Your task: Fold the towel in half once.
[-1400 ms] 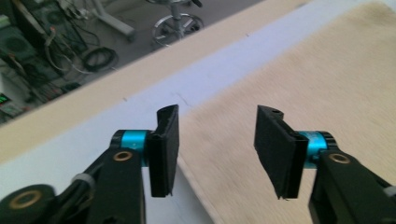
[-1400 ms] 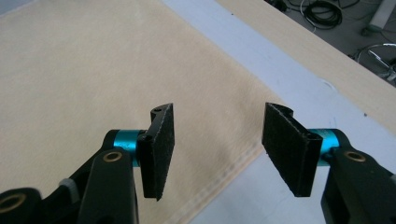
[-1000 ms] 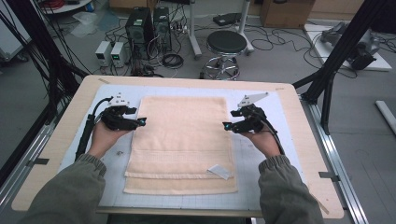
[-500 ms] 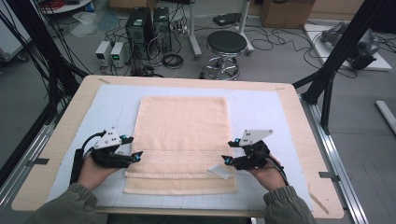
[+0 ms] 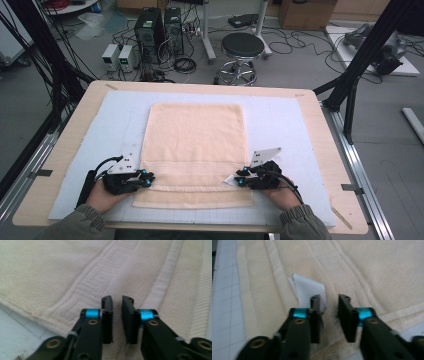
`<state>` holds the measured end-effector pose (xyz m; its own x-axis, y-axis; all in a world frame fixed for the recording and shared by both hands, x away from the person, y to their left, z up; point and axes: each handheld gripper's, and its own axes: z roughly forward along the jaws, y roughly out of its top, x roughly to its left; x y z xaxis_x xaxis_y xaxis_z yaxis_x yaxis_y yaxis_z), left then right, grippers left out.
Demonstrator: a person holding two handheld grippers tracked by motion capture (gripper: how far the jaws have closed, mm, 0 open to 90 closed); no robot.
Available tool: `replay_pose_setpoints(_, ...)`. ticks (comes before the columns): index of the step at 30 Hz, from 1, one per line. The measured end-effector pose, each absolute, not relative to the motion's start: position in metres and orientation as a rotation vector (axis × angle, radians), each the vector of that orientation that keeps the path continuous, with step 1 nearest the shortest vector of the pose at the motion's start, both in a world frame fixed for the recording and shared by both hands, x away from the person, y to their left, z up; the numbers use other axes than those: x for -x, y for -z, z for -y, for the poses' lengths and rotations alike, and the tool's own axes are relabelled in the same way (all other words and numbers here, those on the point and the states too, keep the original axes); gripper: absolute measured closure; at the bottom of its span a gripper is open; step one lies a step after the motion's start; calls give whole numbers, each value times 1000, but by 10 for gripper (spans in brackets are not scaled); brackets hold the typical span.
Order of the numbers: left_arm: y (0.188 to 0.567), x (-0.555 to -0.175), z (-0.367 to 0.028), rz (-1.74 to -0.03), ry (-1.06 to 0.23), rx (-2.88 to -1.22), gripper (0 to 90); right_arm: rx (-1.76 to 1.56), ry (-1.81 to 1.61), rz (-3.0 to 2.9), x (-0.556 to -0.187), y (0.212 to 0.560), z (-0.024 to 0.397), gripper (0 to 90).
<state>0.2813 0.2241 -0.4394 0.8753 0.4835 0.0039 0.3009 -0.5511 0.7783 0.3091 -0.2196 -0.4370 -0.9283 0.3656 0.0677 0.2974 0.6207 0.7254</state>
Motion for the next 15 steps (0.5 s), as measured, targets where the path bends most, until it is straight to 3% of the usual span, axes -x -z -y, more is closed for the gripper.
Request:
replay_pose_setpoints(2, 436, -281, -224, -559, -288, -2190, 859, -530, -1202, -2758, -309, 434, 219, 849)
replay_pose_setpoints(15, 386, -257, -236, -508, -346, -2095, 868, -428, -1322, -2666, -286, 385, 228, 861)
